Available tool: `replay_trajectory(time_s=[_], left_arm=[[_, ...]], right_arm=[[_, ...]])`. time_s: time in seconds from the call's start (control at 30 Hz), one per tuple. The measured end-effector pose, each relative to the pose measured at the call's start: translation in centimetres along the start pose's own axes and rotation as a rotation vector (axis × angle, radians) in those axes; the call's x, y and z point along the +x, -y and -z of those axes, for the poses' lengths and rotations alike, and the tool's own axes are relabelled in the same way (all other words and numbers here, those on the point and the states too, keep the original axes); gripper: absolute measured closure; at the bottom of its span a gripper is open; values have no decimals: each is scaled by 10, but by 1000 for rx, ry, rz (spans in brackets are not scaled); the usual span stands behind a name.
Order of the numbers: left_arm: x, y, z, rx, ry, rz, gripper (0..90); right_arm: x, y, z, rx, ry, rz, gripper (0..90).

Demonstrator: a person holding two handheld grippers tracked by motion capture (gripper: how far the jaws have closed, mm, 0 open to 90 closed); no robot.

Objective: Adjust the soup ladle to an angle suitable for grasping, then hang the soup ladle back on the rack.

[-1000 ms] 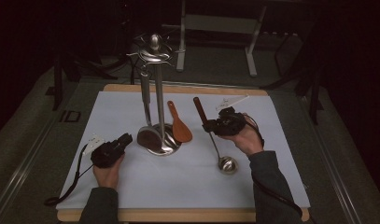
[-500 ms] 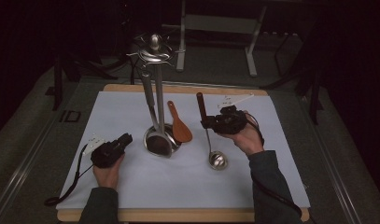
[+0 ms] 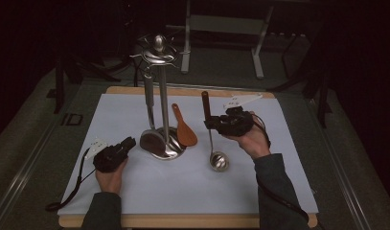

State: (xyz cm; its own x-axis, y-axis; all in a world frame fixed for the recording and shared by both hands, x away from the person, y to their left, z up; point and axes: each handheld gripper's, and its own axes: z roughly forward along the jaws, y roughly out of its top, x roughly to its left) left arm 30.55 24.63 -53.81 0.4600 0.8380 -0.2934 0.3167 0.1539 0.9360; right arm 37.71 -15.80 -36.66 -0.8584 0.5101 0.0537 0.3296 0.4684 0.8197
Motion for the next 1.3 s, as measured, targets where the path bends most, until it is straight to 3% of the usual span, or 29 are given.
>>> replay_trajectory(time_s=[1.3], left_arm=[[0, 0, 0, -2, 0, 3, 756]], right_arm=[[7, -12, 10, -61, -7, 2, 742]])
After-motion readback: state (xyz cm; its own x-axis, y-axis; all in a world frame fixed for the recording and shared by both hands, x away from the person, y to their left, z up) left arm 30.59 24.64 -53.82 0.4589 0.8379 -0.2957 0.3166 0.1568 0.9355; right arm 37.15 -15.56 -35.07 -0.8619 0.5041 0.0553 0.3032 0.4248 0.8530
